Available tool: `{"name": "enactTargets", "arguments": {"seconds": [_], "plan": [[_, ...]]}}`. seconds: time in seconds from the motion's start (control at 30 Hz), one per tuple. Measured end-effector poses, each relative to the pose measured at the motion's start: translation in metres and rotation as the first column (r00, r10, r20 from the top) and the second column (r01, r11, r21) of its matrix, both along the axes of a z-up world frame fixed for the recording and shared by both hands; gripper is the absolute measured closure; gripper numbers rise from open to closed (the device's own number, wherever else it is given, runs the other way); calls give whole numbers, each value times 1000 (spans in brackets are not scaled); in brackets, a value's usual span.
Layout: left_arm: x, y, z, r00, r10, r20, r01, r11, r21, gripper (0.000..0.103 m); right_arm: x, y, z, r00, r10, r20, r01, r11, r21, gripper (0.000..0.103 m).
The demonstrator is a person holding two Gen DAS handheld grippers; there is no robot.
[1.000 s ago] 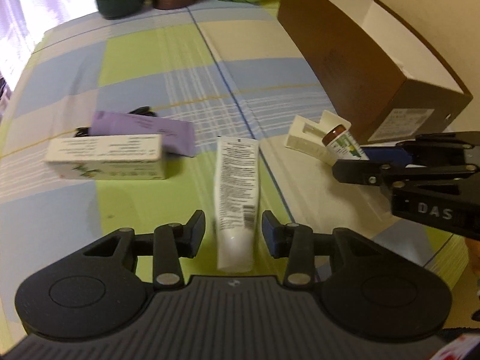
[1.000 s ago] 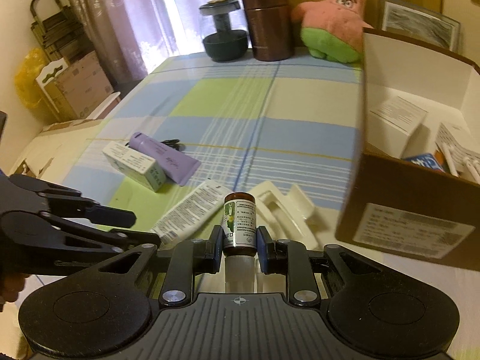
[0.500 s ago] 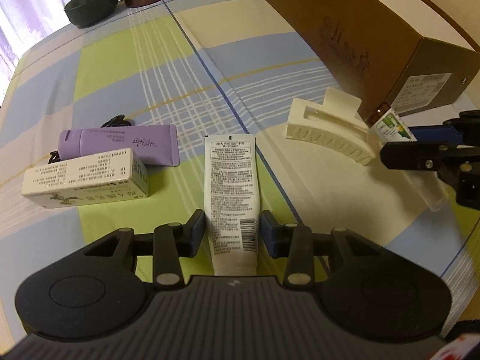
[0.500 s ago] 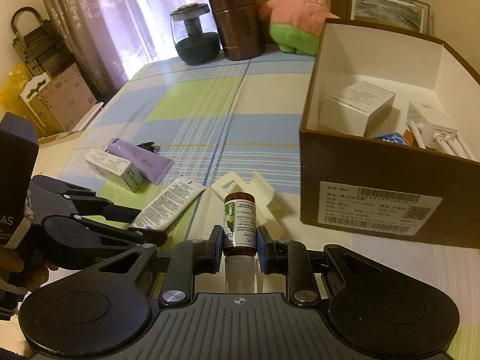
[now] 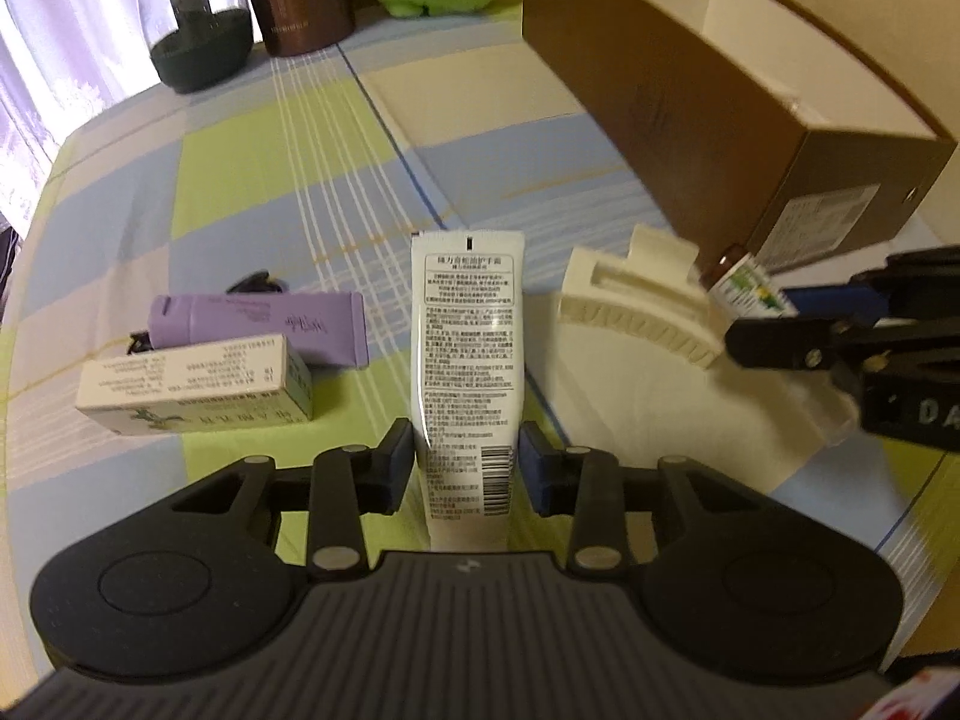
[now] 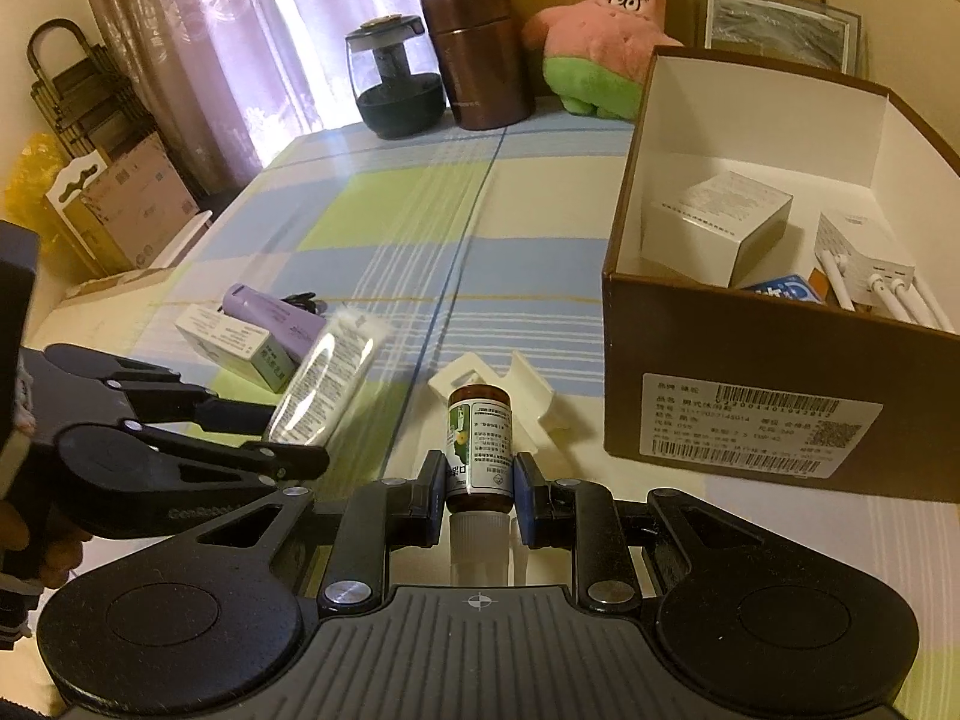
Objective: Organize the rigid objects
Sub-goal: 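Lift the white tube with the left tool and carry it toward the brown box, then carry the tube and bottle over the brown box with both tools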
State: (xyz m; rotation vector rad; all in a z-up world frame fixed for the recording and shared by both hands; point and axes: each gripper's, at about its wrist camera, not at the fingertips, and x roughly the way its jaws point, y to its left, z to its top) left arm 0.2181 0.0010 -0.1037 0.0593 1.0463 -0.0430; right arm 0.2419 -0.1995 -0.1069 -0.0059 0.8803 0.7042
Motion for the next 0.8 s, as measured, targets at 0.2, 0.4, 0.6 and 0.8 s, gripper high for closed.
{"name": "enactTargets", "arguments": {"seconds": [0.2,0.4,0.6,0.8], "plan": [[0,-2,11,999,6,48,-6,1000,-6,71,-1,-1,5,1000,1,13,-1,1000,6,83],[3,-3,24,996,7,92,-5,1000,-16,71,0,-3,11,1000,1,27,-1,1000,17,83],[6,-9,41,990,-6,141,10,1000,-23,71,2,-4,18,999,1,45,-3,1000,29,83],[12,-16,60,981,-32,189,37,999,-23,71,5,-7,34,997,-2,76,-2,998,57,83]]}}
